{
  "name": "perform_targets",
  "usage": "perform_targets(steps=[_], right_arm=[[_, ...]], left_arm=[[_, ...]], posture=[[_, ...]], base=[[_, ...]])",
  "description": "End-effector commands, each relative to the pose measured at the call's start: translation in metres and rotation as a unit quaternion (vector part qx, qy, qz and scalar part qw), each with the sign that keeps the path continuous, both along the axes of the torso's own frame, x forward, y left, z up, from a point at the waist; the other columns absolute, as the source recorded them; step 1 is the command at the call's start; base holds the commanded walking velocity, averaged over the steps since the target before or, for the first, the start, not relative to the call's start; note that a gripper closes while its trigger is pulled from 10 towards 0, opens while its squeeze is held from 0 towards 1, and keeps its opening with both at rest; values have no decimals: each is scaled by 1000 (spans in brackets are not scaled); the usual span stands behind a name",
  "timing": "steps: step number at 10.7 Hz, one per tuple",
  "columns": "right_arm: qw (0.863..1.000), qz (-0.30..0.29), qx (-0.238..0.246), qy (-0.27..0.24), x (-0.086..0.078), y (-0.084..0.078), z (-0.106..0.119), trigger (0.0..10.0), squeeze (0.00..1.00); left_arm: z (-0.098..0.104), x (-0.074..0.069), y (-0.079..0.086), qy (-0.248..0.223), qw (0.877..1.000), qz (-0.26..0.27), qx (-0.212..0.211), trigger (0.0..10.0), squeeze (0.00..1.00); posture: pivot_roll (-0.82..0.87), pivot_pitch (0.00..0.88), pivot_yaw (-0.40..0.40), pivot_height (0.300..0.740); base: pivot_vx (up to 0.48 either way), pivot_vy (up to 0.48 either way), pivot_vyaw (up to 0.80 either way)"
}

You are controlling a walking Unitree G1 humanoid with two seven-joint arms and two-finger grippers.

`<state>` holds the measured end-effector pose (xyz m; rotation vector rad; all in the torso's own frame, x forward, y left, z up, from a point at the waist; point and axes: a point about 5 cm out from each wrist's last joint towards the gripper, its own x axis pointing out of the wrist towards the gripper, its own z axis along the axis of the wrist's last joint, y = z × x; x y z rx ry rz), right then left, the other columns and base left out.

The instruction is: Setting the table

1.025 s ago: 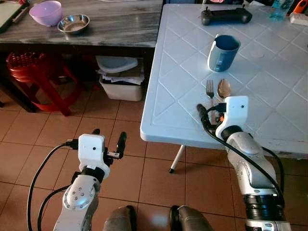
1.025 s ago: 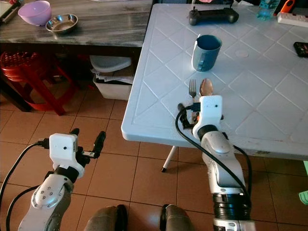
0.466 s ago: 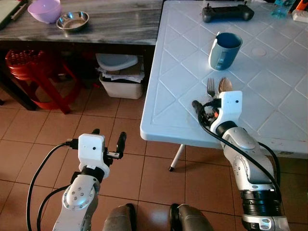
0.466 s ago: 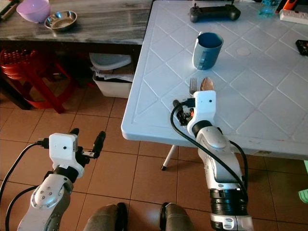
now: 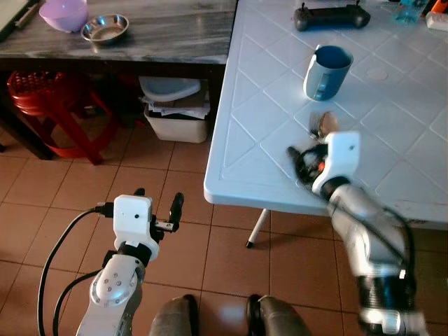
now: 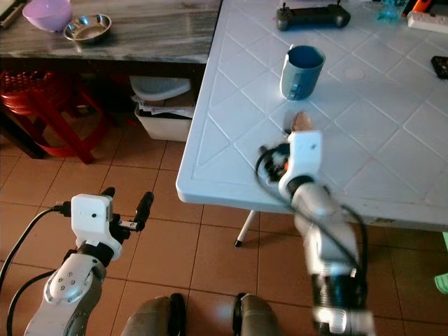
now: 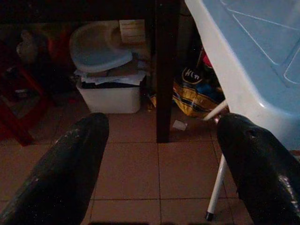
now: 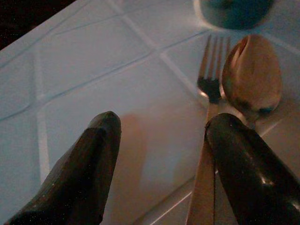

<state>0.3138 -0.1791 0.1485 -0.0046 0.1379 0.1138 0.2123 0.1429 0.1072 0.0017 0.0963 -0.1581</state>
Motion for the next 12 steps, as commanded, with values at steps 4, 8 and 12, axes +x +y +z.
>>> perform_targets(steps=[4, 8, 12], right_arm=[[1000, -2, 3, 1, 11, 2, -1, 10000, 0], [999, -9, -12, 44, 19, 5, -13, 0, 0], [991, -26, -18, 130, 14, -11, -38, 0, 0]], left_arm=[[1, -3, 2, 3, 1000, 1, 6, 10000, 0], [2, -3, 2, 3, 1000, 5, 6, 10000, 0], [2, -2, 0, 2, 1000, 4, 0, 10000, 0]], posture=[[23, 217, 57, 740], [28, 220, 50, 740], [20, 219, 44, 740]], base=[[0, 0, 0], [0, 0, 0], [0, 0, 0]])
